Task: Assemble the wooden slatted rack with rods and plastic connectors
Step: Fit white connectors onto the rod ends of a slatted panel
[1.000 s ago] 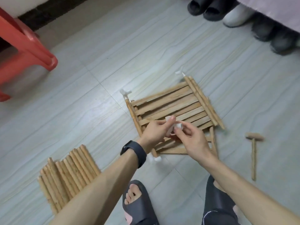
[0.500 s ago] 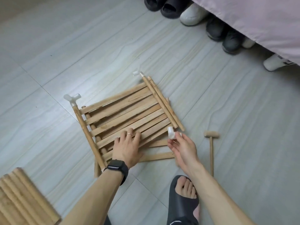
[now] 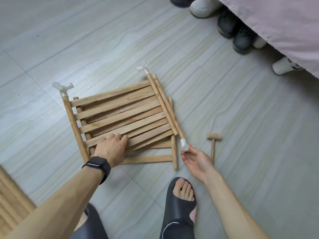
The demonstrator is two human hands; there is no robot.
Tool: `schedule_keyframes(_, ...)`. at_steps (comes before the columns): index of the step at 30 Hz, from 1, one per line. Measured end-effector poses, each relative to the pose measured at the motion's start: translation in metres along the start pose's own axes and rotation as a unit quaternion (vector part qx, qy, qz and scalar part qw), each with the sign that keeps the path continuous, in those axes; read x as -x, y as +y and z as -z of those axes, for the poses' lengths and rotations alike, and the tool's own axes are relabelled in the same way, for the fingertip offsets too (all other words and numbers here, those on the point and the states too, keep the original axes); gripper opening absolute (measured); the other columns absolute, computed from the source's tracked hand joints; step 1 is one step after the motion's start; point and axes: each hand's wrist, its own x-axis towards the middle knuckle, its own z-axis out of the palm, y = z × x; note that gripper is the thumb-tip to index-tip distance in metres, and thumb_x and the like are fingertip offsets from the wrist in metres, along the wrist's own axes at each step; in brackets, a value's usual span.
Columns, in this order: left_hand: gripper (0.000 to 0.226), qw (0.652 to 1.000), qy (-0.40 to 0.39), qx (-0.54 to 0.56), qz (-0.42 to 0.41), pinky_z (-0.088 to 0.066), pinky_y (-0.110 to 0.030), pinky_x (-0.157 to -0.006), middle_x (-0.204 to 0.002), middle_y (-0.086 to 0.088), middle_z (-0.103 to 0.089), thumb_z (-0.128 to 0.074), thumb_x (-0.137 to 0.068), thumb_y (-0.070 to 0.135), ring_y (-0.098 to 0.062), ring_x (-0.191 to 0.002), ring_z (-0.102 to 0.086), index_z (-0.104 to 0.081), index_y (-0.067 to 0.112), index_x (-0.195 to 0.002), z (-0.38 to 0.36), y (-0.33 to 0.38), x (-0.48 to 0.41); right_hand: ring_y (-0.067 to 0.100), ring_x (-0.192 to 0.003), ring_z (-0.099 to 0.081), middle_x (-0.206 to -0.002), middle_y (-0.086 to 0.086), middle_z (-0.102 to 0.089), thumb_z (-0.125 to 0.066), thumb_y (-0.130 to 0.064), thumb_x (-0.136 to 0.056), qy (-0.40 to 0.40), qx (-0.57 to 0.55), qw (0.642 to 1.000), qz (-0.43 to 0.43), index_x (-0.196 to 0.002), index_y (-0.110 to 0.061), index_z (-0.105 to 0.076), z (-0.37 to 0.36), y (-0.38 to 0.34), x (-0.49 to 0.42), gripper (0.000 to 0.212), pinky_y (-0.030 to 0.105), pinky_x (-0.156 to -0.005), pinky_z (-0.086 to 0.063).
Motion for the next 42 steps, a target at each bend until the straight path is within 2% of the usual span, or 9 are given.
schedule_keyframes(6, 0.036, 1.000, 0.018, -0.015, -0.009, -0.044, -0.033, -0.085, -0.122, -0.001, -0.055, -0.056, -0.092, 0.034, -0.022, -0.111, -0.051, -0.047, 0.022, -0.125, -0.005, 0.003, 0.002, 0.023, -0.095, -0.069, -0.111, 0.017, -0.067, -0.059, -0.010, -0.100, -0.050, -0.047, 0.997, -0.037, -0.127, 0.002, -0.059, 0.012, 0.006, -0.004, 0.029, 0.028, -0.082, -0.061)
schedule_keyframes(10, 0.039, 1.000, 0.011, -0.002, -0.005, -0.044, -0.034, -0.088, -0.124, -0.004, -0.053, -0.054, -0.090, 0.030, -0.024, -0.111, -0.051, -0.046, 0.020, -0.127, -0.004, 0.008, 0.004, 0.026, -0.099, -0.070, -0.116, 0.017, -0.067, -0.055, -0.006, -0.103, -0.033, 0.085, 0.996, 0.019, -0.127, -0.003, -0.058, 0.014, 0.011, -0.011, 0.025, 0.030, -0.084, -0.059)
schedule_keyframes(15, 0.037, 1.000, 0.017, -0.020, -0.011, -0.043, -0.034, -0.089, -0.126, -0.003, -0.054, -0.054, -0.092, 0.029, -0.023, -0.114, -0.051, -0.046, 0.019, -0.127, -0.004, 0.008, 0.006, 0.023, -0.092, -0.066, -0.103, 0.011, -0.068, -0.062, -0.007, -0.099, 0.003, 0.326, 0.940, 0.102, -0.115, -0.009, -0.058, 0.006, 0.004, -0.012, 0.017, 0.033, -0.085, -0.057)
schedule_keyframes(19, 0.035, 0.999, 0.012, -0.039, -0.013, -0.042, -0.033, -0.089, -0.124, -0.002, -0.054, -0.053, -0.093, 0.029, -0.022, -0.113, -0.051, -0.045, 0.019, -0.127, -0.005, 0.008, 0.005, 0.015, -0.070, -0.056, -0.081, 0.004, -0.059, -0.064, -0.009, -0.098, 0.006, 0.386, 0.916, 0.107, -0.096, -0.012, -0.065, -0.001, -0.013, -0.013, 0.004, 0.022, -0.063, -0.048)
schedule_keyframes(22, 0.035, 0.999, 0.021, -0.036, -0.017, -0.042, -0.033, -0.087, -0.123, -0.002, -0.054, -0.054, -0.094, 0.030, -0.022, -0.111, -0.052, -0.046, 0.019, -0.126, -0.006, 0.008, 0.005, 0.014, -0.071, -0.052, -0.080, 0.002, -0.054, -0.062, -0.017, -0.101, 0.002, 0.417, 0.901, 0.116, -0.106, -0.019, -0.065, -0.003, -0.024, -0.014, 0.006, 0.019, -0.064, -0.049)
schedule_keyframes(29, 0.044, 0.990, 0.129, -0.015, -0.056, -0.050, -0.045, -0.087, -0.132, -0.009, -0.053, -0.070, -0.085, 0.050, -0.030, -0.114, -0.053, -0.066, 0.015, -0.112, -0.015, 0.008, -0.002, 0.014, -0.063, -0.055, -0.086, 0.006, -0.056, -0.068, -0.021, -0.097, 0.011, 0.389, 0.916, 0.097, -0.100, -0.008, -0.067, -0.006, -0.033, -0.024, 0.014, 0.025, -0.063, -0.049)
schedule_keyframes(32, 0.046, 0.996, 0.081, 0.039, -0.024, -0.037, -0.058, -0.106, -0.152, -0.009, -0.036, -0.073, -0.085, 0.045, -0.039, -0.140, -0.034, -0.063, 0.013, -0.117, -0.007, 0.013, -0.009, 0.015, -0.064, -0.057, -0.083, 0.007, -0.056, -0.073, -0.020, -0.093, 0.021, 0.368, 0.925, 0.093, -0.093, -0.007, -0.062, -0.008, -0.030, -0.022, 0.017, 0.026, -0.065, -0.050)
schedule_keyframes(36, 0.030, 0.993, 0.076, 0.084, -0.033, -0.034, -0.064, -0.103, -0.153, -0.011, -0.033, -0.063, -0.093, 0.035, -0.040, -0.140, -0.033, -0.058, 0.013, -0.113, 0.001, 0.009, -0.012, 0.014, -0.064, -0.056, -0.085, 0.006, -0.056, -0.076, -0.018, -0.091, 0.007, 0.311, 0.947, 0.078, -0.094, -0.006, -0.061, -0.008, -0.024, -0.012, 0.019, 0.024, -0.063, -0.050)
schedule_keyframes(42, 0.029, 0.981, 0.112, 0.142, -0.070, -0.034, -0.053, -0.107, -0.149, -0.001, -0.040, -0.071, -0.088, 0.046, -0.033, -0.131, -0.043, -0.060, 0.025, -0.106, 0.001, -0.005, 0.003, 0.013, -0.069, -0.058, -0.093, 0.005, -0.054, -0.075, -0.020, -0.091, -0.013, 0.214, 0.974, 0.069, -0.106, -0.002, -0.065, -0.007, -0.018, 0.007, 0.025, 0.023, -0.067, -0.053)
